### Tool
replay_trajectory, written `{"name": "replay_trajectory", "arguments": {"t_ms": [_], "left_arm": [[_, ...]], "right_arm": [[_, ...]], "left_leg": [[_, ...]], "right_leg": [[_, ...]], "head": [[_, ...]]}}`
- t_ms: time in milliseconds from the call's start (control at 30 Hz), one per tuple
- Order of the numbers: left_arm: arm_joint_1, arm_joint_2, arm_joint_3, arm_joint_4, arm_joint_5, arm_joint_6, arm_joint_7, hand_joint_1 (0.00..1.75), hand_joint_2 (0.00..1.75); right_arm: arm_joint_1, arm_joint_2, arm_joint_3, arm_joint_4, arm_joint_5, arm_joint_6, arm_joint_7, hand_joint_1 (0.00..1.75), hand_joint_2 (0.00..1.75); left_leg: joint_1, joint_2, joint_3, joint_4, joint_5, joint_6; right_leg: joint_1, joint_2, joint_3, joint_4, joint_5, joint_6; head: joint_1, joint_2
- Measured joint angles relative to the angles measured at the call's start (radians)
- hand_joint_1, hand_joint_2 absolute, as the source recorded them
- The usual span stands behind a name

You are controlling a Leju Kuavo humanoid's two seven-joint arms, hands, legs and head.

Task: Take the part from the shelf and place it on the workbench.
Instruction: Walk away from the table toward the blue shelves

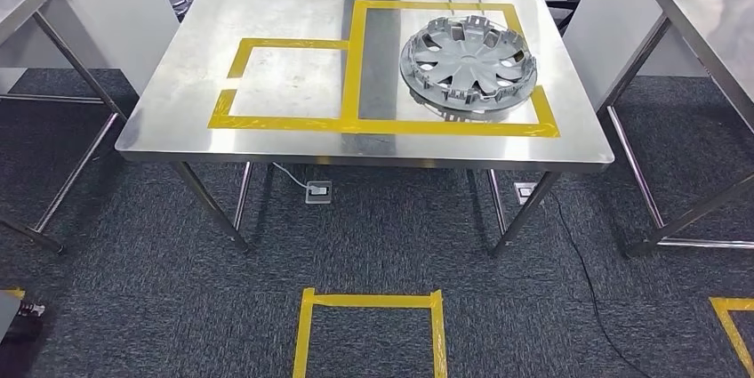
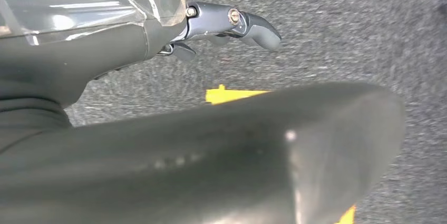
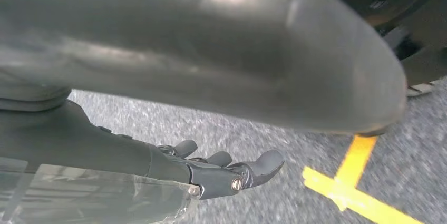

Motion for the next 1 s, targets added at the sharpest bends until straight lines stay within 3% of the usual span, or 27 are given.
{"name": "replay_trajectory", "arguments": {"t_ms": [33, 67, 133, 200, 233, 300, 367, 400, 433, 467, 500, 567, 633, 733, 767, 867, 900, 1000], "left_arm": [[0.0, 0.0, 0.0, 0.002, -0.007, 0.0, -0.004, 0.0, 0.0], [-0.001, 0.0, 0.0, 0.004, -0.016, 0.0, -0.01, 0.0, 0.0], [-0.002, -0.001, 0.0, 0.008, -0.032, 0.001, -0.021, 0.0, 0.0], [-0.002, 0.0, 0.0, 0.011, -0.046, 0.0, -0.032, 0.0, 0.0], [-0.002, 0.0, 0.0, 0.012, -0.053, 0.0, -0.036, 0.0, 0.0], [-0.001, 0.0, 0.001, 0.015, -0.063, -0.001, -0.043, 0.0, 0.0], [-0.001, 0.0, 0.0, 0.019, -0.068, -0.001, -0.048, 0.0, 0.0], [-0.002, 0.001, 0.0, 0.021, -0.07, -0.001, -0.05, 0.0, 0.0], [-0.002, 0.001, 0.0, 0.022, -0.071, -0.001, -0.05, 0.0, 0.0], [-0.002, 0.001, 0.0, 0.024, -0.071, -0.001, -0.051, 0.0, 0.0], [-0.002, 0.001, 0.0, 0.025, -0.072, -0.001, -0.051, 0.0, 0.0], [-0.003, 0.001, 0.0, 0.027, -0.071, -0.001, -0.052, 0.0, 0.0], [-0.003, 0.001, 0.0, 0.029, -0.068, -0.001, -0.052, 0.0, 0.0], [-0.001, 0.001, 0.0, 0.03, -0.064, -0.006, -0.05, 0.0, 0.0], [-0.002, 0.001, 0.0, 0.031, -0.064, -0.008, -0.05, 0.0, 0.0], [-0.003, 0.001, 0.0, 0.032, -0.067, -0.009, -0.053, 0.0, 0.0], [-0.002, 0.001, 0.0, 0.032, -0.068, -0.009, -0.053, 0.0, 0.0], [-0.002, 0.001, 0.0, 0.033, -0.068, -0.009, -0.053, 0.0, 0.0]], "right_arm": [[-0.002, -0.005, -0.001, 0.014, -0.002, -0.005, -0.002, 0.0, 0.0], [-0.005, -0.011, -0.003, 0.026, -0.003, -0.009, -0.003, 0.0, 0.0], [-0.008, -0.022, -0.007, 0.052, -0.006, -0.014, -0.008, 0.0, 0.0], [-0.008, -0.032, -0.011, 0.077, -0.007, -0.018, -0.016, 0.0, 0.0], [-0.008, -0.038, -0.013, 0.087, -0.007, -0.021, -0.019, 0.0, 0.0], [-0.009, -0.045, -0.014, 0.106, -0.006, -0.03, -0.026, 0.0, 0.0], [-0.009, -0.052, -0.015, 0.124, -0.004, -0.043, -0.031, 0.0, 0.0], [-0.008, -0.055, -0.015, 0.133, -0.003, -0.048, -0.032, 0.0, 0.0], [-0.008, -0.059, -0.015, 0.141, -0.002, -0.053, -0.033, 0.0, 0.0], [-0.008, -0.062, -0.015, 0.149, -0.002, -0.056, -0.033, 0.0, 0.0], [-0.008, -0.064, -0.015, 0.155, -0.002, -0.058, -0.034, 0.0, 0.0], [-0.008, -0.069, -0.015, 0.166, -0.002, -0.065, -0.034, 0.0, 0.0], [-0.011, -0.078, -0.015, 0.185, -0.002, -0.09, -0.035, 0.0, 0.0], [-0.017, -0.101, -0.015, 0.231, -0.002, -0.145, -0.037, 0.0, 0.0], [-0.02, -0.11, -0.015, 0.249, -0.002, -0.159, -0.039, 0.0, 0.0], [-0.025, -0.13, -0.014, 0.291, -0.003, -0.181, -0.043, 0.0, 0.0], [-0.025, -0.133, -0.014, 0.296, -0.004, -0.183, -0.043, 0.0, 0.0], [-0.026, -0.135, -0.014, 0.3, -0.006, -0.183, -0.044, 0.0, 0.0]], "left_leg": [[0.0, 0.0, -0.016, 0.009, 0.007, -0.003], [-0.001, 0.0, -0.029, 0.019, 0.013, -0.007], [-0.002, 0.001, -0.042, 0.03, 0.025, -0.017], [0.0, 0.001, -0.047, 0.032, 0.037, -0.029], [0.002, -0.001, -0.054, 0.038, 0.029, -0.036], [0.009, -0.004, -0.077, 0.094, -0.041, -0.05], [0.018, -0.006, -0.106, 0.216, -0.144, -0.063], [0.022, -0.006, -0.114, 0.275, -0.17, -0.068], [0.025, -0.006, -0.11, 0.311, -0.173, -0.071], [0.028, -0.006, -0.088, 0.311, -0.154, -0.073], [0.03, -0.006, -0.048, 0.272, -0.125, -0.073], [0.03, -0.009, 0.062, 0.12, -0.099, -0.07], [0.023, -0.013, 0.125, 0.015, -0.111, -0.06], [0.015, -0.011, 0.112, -0.003, -0.097, -0.033], [0.016, -0.009, 0.102, -0.006, -0.086, -0.022], [0.014, -0.005, 0.069, -0.009, -0.054, -0.001], [0.013, -0.004, 0.063, -0.009, -0.049, 0.0], [0.011, -0.004, 0.057, -0.009, -0.044, 0.001]], "right_leg": [[0.0, 0.0, 0.055, -0.076, 0.011, 0.003], [0.003, 0.0, 0.106, -0.153, 0.012, -0.002], [0.009, 0.001, 0.153, -0.24, -0.002, -0.018], [0.01, 0.001, 0.143, -0.245, 0.007, -0.034], [0.009, 0.0, 0.134, -0.245, 0.016, -0.042], [0.003, -0.003, 0.111, -0.247, 0.038, -0.056], [0.003, -0.005, 0.084, -0.246, 0.061, -0.059], [0.003, -0.005, 0.07, -0.245, 0.073, -0.057], [0.003, -0.005, 0.056, -0.243, 0.084, -0.055], [0.002, -0.004, 0.043, -0.241, 0.094, -0.051], [0.001, -0.004, 0.031, -0.238, 0.103, -0.047], [-0.001, -0.003, 0.012, -0.232, 0.12, -0.036], [-0.001, -0.003, 0.003, -0.232, 0.137, -0.021], [-0.005, -0.003, -0.005, -0.234, 0.151, -0.003], [-0.005, -0.002, -0.014, -0.218, 0.133, -0.004], [-0.005, -0.001, -0.061, -0.091, 0.021, -0.025], [-0.005, -0.001, -0.069, -0.061, 0.0, -0.028], [-0.004, -0.001, -0.077, -0.03, -0.016, -0.028]], "head": [[0.001, 0.0], [0.001, 0.0], [0.002, 0.0], [0.003, 0.0], [0.004, 0.0], [0.003, 0.0], [0.0, 0.0], [0.0, 0.0], [0.0, 0.0], [0.0, 0.0], [0.0, 0.0], [0.0, 0.0], [0.0, 0.0], [-0.001, 0.0], [0.0, 0.0], [0.007, 0.0], [0.008, 0.0], [0.008, 0.0]]}}
